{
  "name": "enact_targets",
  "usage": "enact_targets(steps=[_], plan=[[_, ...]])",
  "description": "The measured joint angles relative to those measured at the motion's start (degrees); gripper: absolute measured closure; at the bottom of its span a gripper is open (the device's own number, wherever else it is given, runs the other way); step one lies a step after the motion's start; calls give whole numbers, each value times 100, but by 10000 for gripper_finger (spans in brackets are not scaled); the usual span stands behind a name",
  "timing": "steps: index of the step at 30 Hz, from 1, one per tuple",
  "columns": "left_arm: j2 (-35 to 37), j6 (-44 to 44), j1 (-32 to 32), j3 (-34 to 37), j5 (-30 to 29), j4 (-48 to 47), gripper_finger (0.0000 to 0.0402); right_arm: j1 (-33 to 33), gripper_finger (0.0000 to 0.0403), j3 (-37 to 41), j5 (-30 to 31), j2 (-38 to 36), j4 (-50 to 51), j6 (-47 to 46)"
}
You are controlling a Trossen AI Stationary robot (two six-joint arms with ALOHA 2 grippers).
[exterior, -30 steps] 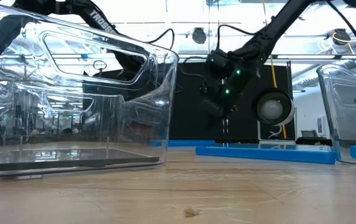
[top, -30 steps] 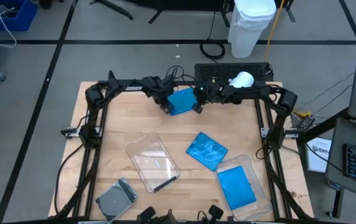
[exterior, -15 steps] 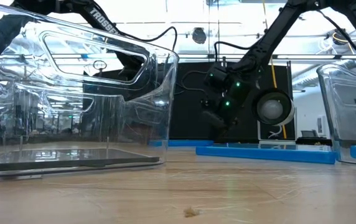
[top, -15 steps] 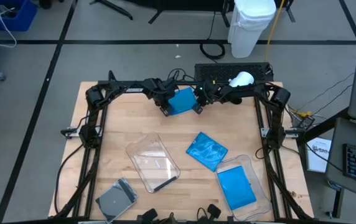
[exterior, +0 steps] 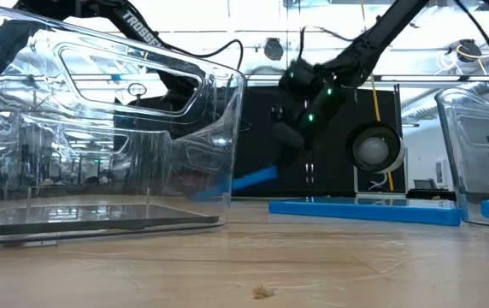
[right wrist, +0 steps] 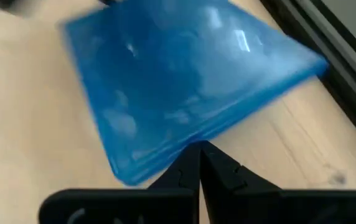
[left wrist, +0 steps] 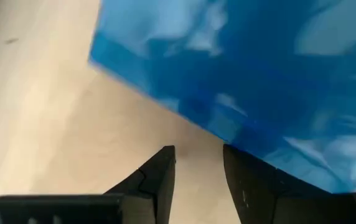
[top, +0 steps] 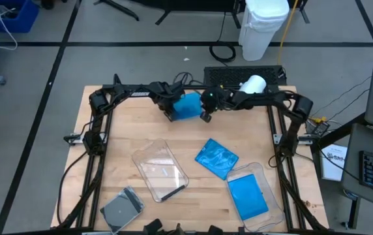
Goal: Pick & place jewel cases by type
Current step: Put the top blue disc case into the right transparent bin
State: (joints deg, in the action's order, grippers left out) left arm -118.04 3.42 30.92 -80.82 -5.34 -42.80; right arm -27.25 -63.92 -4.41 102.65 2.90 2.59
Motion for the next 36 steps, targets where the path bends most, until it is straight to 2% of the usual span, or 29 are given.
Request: enact_targets(steps=[5,12,25,30,36], plan=[[0,100,1,0,-225,-36,257,238,403,-34,-168,-278,-297,168],[0,97,1,-2,-166,-27,257,549,403,-39,-68,-299,-874,606],[-7,127,-2,-8,-125,-23,257,606,401,-33,-23,-290,-876,1672],[-9,135,-5,-13,-125,-41,257,612,359,-31,47,-286,-866,1987],[-9,121,-12,-13,-155,-72,257,759,273,-31,887,-268,-867,2546]])
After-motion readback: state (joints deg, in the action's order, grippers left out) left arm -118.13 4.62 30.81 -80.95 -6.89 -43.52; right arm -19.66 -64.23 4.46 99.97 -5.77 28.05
